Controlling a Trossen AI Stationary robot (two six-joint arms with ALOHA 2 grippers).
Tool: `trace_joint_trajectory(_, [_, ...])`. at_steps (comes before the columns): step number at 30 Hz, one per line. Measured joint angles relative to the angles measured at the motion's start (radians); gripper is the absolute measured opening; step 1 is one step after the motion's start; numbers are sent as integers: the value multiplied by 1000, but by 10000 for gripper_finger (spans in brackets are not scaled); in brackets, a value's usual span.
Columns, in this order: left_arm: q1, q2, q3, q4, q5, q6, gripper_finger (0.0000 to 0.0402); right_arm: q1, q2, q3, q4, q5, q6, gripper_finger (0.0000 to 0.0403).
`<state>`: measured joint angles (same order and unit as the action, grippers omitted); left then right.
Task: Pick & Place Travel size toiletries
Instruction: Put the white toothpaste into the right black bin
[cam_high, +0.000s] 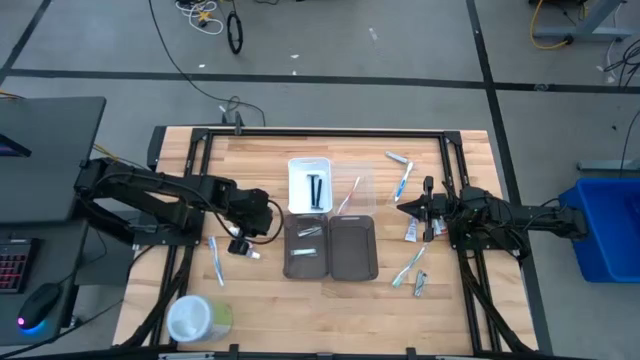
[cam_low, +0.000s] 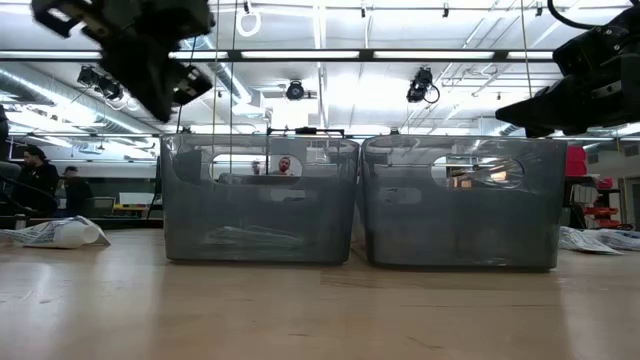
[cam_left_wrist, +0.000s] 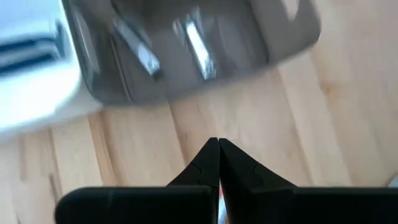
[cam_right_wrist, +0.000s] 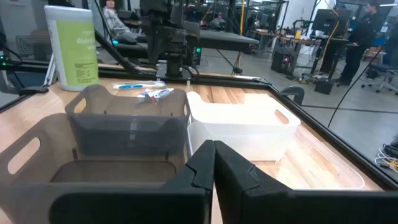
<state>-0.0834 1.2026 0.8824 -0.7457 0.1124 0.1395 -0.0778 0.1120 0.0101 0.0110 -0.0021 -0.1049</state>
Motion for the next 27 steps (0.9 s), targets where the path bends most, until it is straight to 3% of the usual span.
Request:
trace_joint_trajectory(12, [0, 1, -72, -116, -37, 70, 7, 0, 0, 0, 0, 0, 0, 13])
trace_joint_trajectory(20, [0, 1, -73, -180, -126, 407, 20, 0, 0, 0, -1, 0, 0, 13])
trace_joint_trajectory(27, [0, 2, -73, -207, -128, 486, 28, 0, 0, 0, -1, 0, 0, 13])
